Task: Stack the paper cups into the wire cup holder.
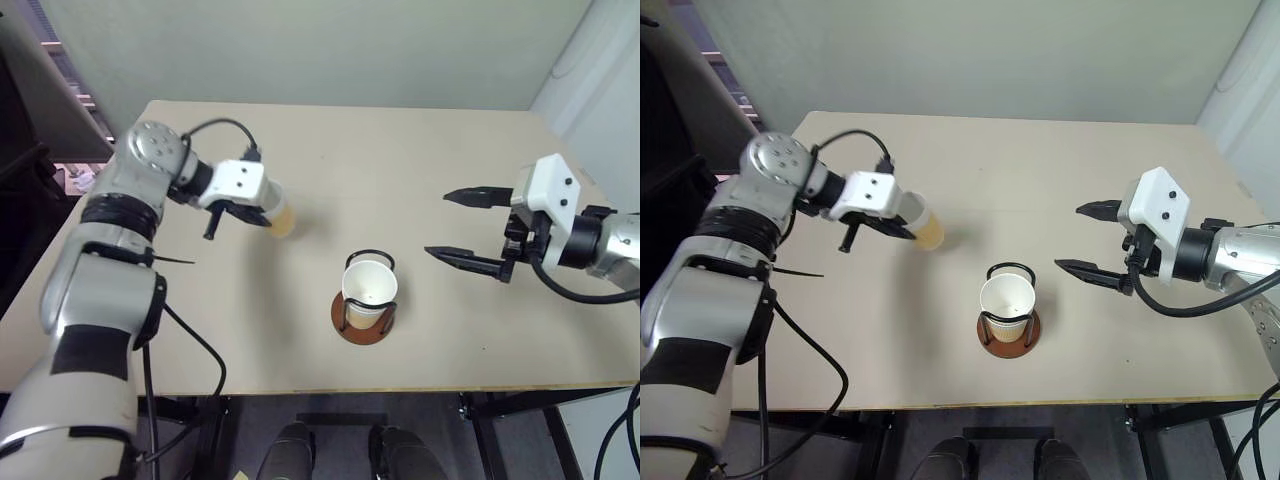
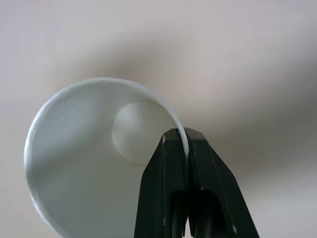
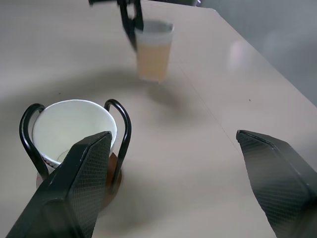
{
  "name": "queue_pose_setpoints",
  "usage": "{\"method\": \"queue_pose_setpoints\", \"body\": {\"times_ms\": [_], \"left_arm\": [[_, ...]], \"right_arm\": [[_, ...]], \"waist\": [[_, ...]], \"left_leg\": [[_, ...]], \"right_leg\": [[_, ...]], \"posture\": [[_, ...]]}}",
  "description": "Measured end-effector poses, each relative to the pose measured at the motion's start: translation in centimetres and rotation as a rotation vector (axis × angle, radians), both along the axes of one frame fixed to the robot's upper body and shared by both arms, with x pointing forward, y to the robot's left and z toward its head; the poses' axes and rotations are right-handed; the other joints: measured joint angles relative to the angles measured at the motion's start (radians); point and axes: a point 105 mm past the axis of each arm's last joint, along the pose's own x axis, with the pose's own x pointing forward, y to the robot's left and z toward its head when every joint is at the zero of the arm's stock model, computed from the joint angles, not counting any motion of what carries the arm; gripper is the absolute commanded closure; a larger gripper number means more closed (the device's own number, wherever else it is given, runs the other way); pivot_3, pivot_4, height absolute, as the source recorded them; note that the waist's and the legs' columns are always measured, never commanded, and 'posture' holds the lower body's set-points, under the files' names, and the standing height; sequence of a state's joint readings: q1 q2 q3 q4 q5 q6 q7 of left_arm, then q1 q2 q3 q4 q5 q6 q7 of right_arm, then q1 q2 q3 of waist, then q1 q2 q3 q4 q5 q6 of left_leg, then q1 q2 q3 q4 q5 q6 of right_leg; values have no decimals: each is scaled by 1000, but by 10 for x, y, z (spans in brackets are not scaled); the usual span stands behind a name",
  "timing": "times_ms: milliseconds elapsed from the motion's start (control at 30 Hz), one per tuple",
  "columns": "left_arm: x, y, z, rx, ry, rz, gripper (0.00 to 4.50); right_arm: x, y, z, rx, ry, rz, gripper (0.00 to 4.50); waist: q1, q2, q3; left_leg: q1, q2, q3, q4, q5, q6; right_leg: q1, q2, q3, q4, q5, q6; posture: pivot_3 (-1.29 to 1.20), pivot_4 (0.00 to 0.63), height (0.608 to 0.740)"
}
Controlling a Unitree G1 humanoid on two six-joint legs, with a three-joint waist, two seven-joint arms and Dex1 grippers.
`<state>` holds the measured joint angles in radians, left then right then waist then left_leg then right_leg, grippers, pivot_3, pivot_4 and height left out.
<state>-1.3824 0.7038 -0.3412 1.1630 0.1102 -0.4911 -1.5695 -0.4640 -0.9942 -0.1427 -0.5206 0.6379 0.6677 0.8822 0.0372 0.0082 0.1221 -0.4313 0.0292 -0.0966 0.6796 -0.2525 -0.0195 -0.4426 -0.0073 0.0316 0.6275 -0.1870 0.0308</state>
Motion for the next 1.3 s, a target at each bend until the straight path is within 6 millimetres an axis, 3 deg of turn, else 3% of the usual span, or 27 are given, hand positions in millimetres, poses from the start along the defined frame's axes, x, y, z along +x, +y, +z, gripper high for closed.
{"method": "queue_pose_setpoints", "body": {"times_ms": [100, 167, 233, 300, 367, 567, 900, 1300], "left_arm": [[-10, -25, 34, -123, -69, -108, 4477], [-42, -60, 70, -238, -106, -309, 4477], [-78, -87, 86, -272, -87, -509, 4477], [-100, -102, 78, -236, -29, -629, 4477], [-105, -108, 63, -207, 46, -665, 4477], [-98, -109, 28, -55, 105, -682, 4477], [-95, -112, 5, 71, 92, -755, 4477], [-89, -124, -2, 108, 62, -767, 543]], "right_arm": [[-7, -1, 3, 18, 9, 33, 299], [-20, 1, 6, 26, 28, 98, 299], [-33, 4, 9, 26, 36, 158, 299], [-43, 2, 9, 25, 48, 185, 299], [-47, -1, 9, 20, 50, 184, 299], [-51, -15, 12, 11, 36, 115, 299], [-58, -18, 12, 8, 29, 69, 299], [-55, -14, 12, 8, 24, 80, 299]], "waist": [[2, 0, 0], [5, -1, 0], [4, 1, -2], [3, 3, -3], [2, 3, -3], [-1, 3, -2], [-3, 3, -2], [0, 3, -2]], "left_leg": [[-4, 0, 0, 2, 0, 0], [-8, -1, 1, 2, 3, -6], [-7, -3, 4, 2, 2, -7], [-2, -6, 6, 2, 0, -6], [0, -5, 6, 3, 0, -6], [10, -4, 6, 3, -6, 6], [10, -4, 6, 3, -6, 7], [8, -5, 6, 3, -9, 9]], "right_leg": [[-2, 0, 0, 0, 1, 1], [-4, 1, -1, -1, 1, 2], [-3, 1, 1, -1, -1, 5], [0, -1, 4, -1, -3, 7], [0, -2, 5, 1, -3, 7], [10, -3, 4, 2, -2, 4], [12, -3, 4, 1, -3, 5], [11, -3, 4, -1, -4, 8]], "posture": [[0, 150, 740], [0, 150, 740], [0, 150, 740], [0, 150, 740], [0, 150, 740], [0, 150, 740], [0, 150, 740], [0, 150, 740]]}}
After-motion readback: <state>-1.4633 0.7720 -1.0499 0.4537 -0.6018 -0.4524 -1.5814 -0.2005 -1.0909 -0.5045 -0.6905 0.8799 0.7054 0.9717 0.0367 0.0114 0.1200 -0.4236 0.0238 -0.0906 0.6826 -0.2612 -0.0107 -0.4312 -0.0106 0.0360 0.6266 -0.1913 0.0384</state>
